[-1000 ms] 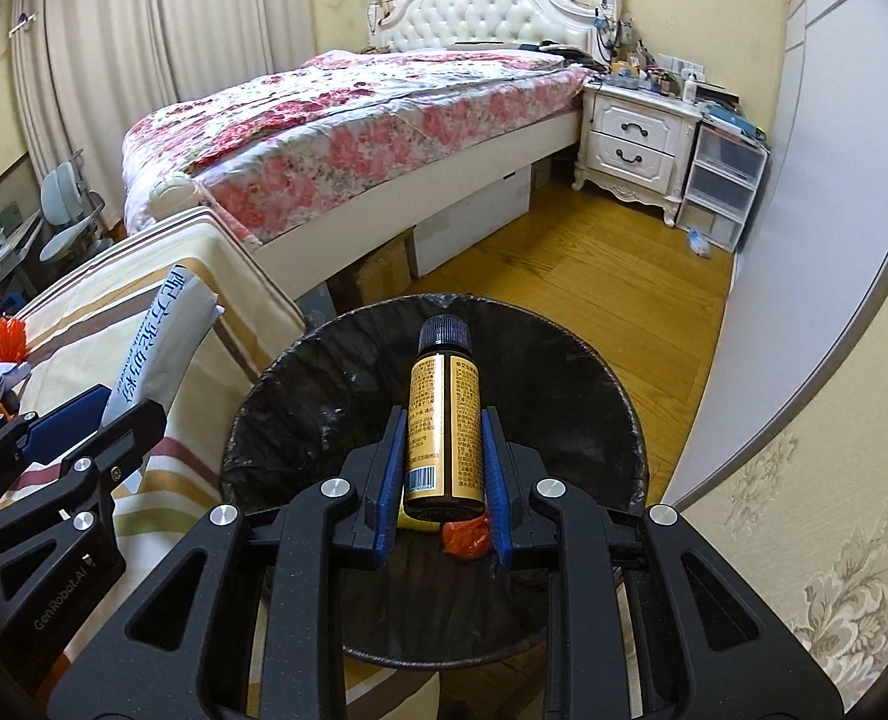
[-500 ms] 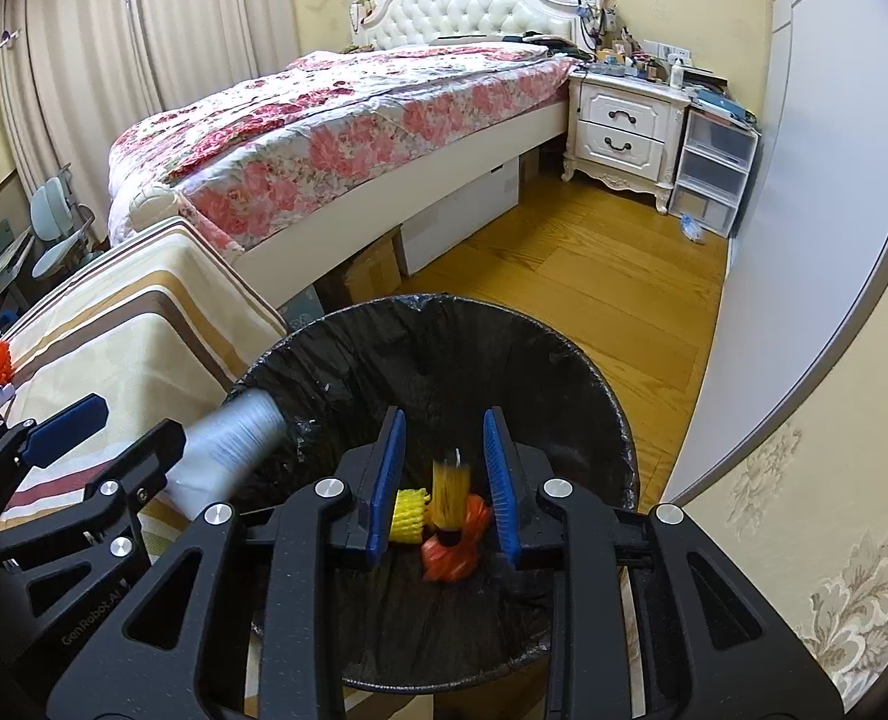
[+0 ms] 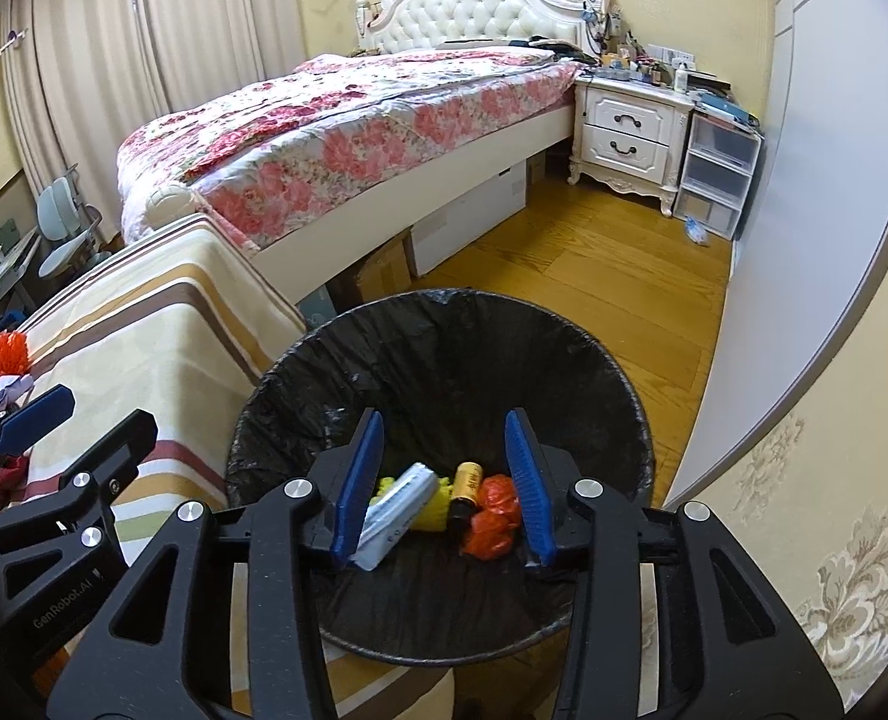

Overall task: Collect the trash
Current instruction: 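Open both grippers to drop the bottle and tube into the bin, then move both tools back over the bed and grasp the orange bag with the left gripper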

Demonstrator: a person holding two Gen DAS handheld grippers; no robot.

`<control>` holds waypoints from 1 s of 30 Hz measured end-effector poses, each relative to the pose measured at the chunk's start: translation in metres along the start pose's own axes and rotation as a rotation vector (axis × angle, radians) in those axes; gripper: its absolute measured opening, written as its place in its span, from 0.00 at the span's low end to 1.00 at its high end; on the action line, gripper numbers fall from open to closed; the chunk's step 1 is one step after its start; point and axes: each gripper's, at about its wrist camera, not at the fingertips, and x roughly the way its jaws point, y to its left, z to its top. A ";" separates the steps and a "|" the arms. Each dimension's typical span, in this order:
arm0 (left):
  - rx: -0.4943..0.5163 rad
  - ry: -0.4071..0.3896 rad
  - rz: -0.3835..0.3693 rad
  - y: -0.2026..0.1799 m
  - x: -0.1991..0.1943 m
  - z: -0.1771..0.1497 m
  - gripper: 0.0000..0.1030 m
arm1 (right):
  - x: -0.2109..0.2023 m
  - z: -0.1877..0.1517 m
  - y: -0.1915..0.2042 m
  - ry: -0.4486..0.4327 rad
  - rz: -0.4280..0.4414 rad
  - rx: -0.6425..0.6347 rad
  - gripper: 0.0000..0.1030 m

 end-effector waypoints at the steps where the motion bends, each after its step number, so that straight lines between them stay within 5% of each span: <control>1: -0.005 0.000 0.006 0.005 -0.003 -0.002 0.70 | -0.001 -0.001 0.005 0.002 0.007 -0.007 0.41; 23: -0.228 -0.006 0.200 0.139 -0.067 -0.063 0.70 | -0.022 -0.025 0.135 0.032 0.187 -0.207 0.42; 30: -0.247 -0.008 0.208 0.160 -0.061 -0.064 0.73 | -0.028 -0.029 0.162 0.033 0.214 -0.263 0.42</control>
